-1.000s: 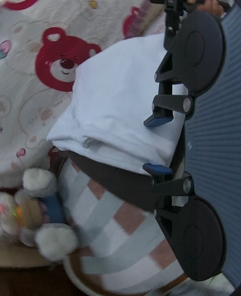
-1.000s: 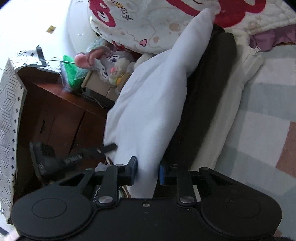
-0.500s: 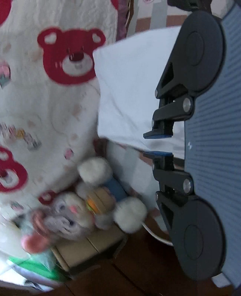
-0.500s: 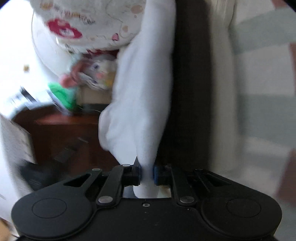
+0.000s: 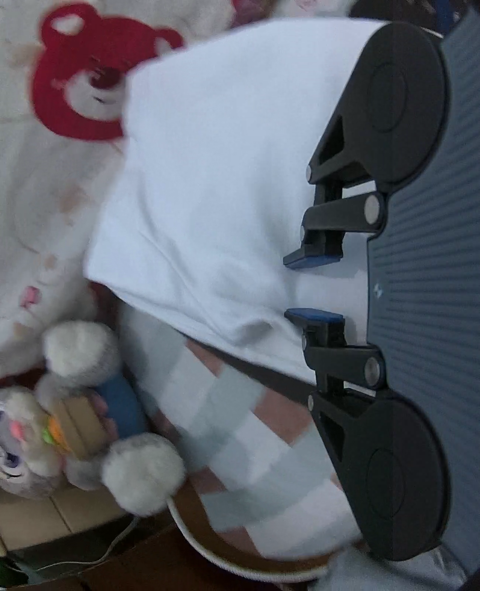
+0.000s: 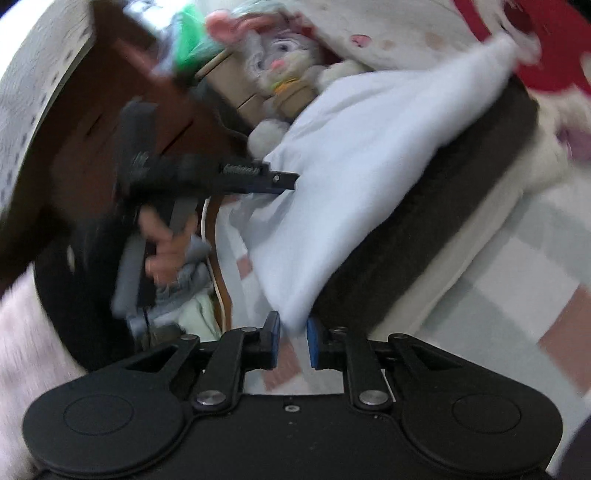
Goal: Fold clothes
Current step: 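Lower the shirt onto the stack of folded clothes and open both grippers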
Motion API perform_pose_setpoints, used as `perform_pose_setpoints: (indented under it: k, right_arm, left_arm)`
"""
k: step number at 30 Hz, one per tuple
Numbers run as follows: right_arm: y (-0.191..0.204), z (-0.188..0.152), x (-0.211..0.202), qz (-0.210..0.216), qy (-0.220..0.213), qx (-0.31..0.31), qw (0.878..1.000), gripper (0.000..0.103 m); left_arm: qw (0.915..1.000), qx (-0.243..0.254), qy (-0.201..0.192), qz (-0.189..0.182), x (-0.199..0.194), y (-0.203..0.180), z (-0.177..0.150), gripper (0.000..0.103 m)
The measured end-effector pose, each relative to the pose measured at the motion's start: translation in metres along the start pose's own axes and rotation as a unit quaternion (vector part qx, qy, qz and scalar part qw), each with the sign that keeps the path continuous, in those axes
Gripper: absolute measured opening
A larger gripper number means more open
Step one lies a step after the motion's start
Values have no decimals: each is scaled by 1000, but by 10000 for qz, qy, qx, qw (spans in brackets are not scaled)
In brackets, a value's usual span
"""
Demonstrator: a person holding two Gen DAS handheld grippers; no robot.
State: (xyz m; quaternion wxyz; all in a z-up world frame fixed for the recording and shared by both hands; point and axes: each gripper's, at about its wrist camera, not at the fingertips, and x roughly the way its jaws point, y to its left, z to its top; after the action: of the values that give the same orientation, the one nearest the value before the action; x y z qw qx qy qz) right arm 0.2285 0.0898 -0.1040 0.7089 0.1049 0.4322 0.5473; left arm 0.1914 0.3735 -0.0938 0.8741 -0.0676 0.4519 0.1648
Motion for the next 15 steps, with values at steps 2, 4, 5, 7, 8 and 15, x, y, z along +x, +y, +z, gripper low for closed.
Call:
perform_pose_setpoints:
  k: [2,4,5,7,8,15]
  right_arm:
    - [-8,5,-17,65,-361,223,9991,27]
    - [-16,6,-25,-4,-522,353,9980,28]
    - [-19,6,-29,-44,-595,414,9974,28]
    - [-26,5,-36,-124,-739,536,9957,28]
    - [-30,5,-40,-164,-811,597,9948,28]
    - [-29,-23,-50,-399,-884,751,9925,28]
  left_arm:
    - [9991,222,100,337,1,1,-2,24]
    - [9988,183,55,451,0,6,-7,24]
    - [9990,107,38,434,-2,9,-11,24]
    - [9987,148,-20,479,-8,7,-19,25]
    - [9981,243,-61,556,-10,5,-24,26]
    - [9930,-65,295,1146,-11,14,-71,35]
